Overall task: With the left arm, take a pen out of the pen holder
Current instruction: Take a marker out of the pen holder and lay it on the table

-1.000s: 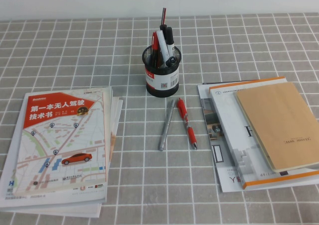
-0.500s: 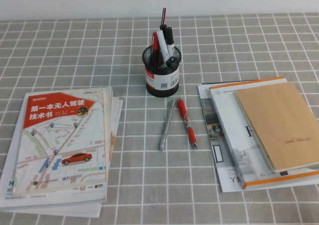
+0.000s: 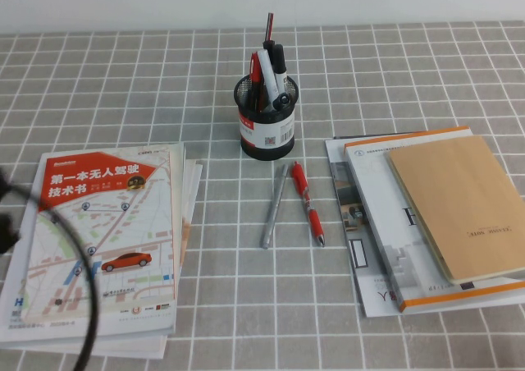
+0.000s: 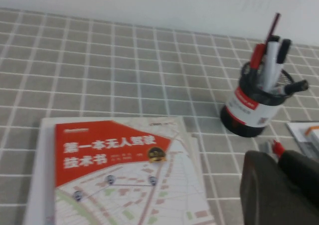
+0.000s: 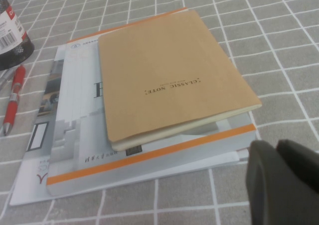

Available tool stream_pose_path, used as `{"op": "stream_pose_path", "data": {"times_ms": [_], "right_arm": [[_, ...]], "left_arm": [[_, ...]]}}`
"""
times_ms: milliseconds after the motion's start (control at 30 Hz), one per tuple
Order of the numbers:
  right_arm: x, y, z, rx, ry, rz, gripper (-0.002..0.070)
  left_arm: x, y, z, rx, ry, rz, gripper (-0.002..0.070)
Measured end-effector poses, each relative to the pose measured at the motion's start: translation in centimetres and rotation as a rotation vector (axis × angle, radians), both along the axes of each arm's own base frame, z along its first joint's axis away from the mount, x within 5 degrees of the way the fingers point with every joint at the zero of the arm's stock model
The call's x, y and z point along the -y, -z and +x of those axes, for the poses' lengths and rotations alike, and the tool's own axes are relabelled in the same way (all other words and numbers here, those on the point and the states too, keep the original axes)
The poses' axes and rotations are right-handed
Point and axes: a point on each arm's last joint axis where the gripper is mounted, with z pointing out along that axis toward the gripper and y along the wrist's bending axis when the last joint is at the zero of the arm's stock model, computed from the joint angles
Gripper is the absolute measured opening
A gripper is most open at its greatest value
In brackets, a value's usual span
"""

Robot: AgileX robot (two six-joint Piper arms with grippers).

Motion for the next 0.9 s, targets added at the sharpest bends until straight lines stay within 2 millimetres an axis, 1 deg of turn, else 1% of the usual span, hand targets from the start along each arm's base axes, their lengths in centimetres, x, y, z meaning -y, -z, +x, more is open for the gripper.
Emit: {"op": "stream_pose_path", "data": {"times_ms": [33, 100, 167, 233, 267, 300, 367, 467, 633, 700, 900], "right_arm": [[0.0, 0.0, 0.0, 0.000, 0.000, 0.000, -0.0013], [0.0, 0.0, 0.0, 0.000, 0.000, 0.000, -0.0013], [0.0, 0.0, 0.0, 0.000, 0.000, 0.000, -0.0013], [0.0, 0.0, 0.0, 0.000, 0.000, 0.000, -0.0013], [0.0, 0.0, 0.0, 0.000, 0.000, 0.000, -0.0013], [0.0, 0.0, 0.0, 0.000, 0.000, 0.000, -0.0013], [0.0, 0.0, 0.0, 0.000, 0.000, 0.000, -0.0013], [0.0, 0.0, 0.0, 0.000, 0.000, 0.000, -0.0013], [0.0, 0.0, 0.0, 0.000, 0.000, 0.000, -0.0013], [0.0, 0.0, 0.0, 0.000, 0.000, 0.000, -0.0013], [0.0, 0.0, 0.0, 0.000, 0.000, 0.000, -0.0013]], "left_arm": [[0.4, -0.1, 1.1, -0.016, 0.042, 0.007, 0.0057], [1.3, -0.1, 2.8, -0.037, 0.105, -0.042, 0.0146], [2.1, 0.0, 4.7, -0.050, 0.161, -0.093, 0.0281], [2.7, 0.2, 6.5, -0.053, 0.211, -0.124, 0.0393], [3.0, 0.3, 7.5, -0.046, 0.243, -0.127, 0.0433], [3.3, 0.4, 8.3, -0.038, 0.273, -0.108, 0.0453], [4.3, 0.2, 10.0, 0.002, 0.343, -0.092, 0.0473], [6.2, 0.6, 12.1, 0.061, 0.448, 0.000, 0.0470], [10.6, 1.6, 14.1, 0.148, 0.622, 0.110, 0.0465], [12.2, 2.4, 14.9, 0.183, 0.685, 0.170, 0.0465], [16.1, 4.7, 17.2, 0.222, 0.814, 0.286, 0.0465]]}}
